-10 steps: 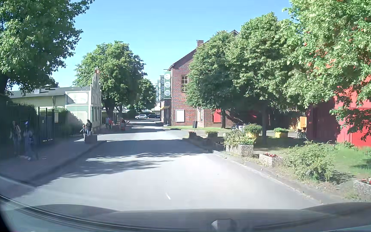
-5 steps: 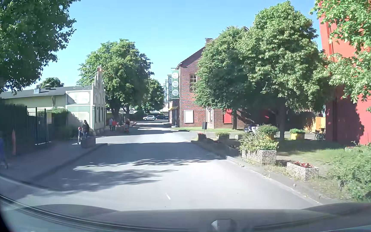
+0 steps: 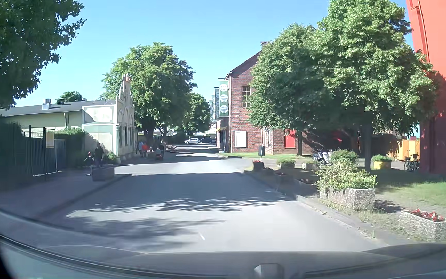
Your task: Follow the waypoints while adhering to traffic rules and regulations
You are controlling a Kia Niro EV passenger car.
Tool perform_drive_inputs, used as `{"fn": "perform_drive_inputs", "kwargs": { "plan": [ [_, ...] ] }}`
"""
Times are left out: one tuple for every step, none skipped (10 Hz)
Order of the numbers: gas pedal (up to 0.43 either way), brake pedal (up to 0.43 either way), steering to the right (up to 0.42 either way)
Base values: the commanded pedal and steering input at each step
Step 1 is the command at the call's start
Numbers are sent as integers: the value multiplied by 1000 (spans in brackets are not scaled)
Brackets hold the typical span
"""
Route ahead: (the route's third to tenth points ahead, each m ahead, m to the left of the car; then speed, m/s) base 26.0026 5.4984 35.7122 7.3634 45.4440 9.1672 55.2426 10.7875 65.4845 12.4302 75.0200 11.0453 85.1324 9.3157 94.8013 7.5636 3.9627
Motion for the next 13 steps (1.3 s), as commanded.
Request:
{"fn": "perform_drive_inputs", "kwargs": {
  "plan": [
    [0, 6, -101],
    [0, 6, -106],
    [0, 6, -111],
    [0, 6, -113],
    [0, 6, -112],
    [0, 6, -111],
    [0, 6, -109],
    [0, 6, -109],
    [0, 6, -109],
    [0, 6, -108],
    [0, 6, -104],
    [0, 6, -92],
    [0, 6, -76]
  ]
}}
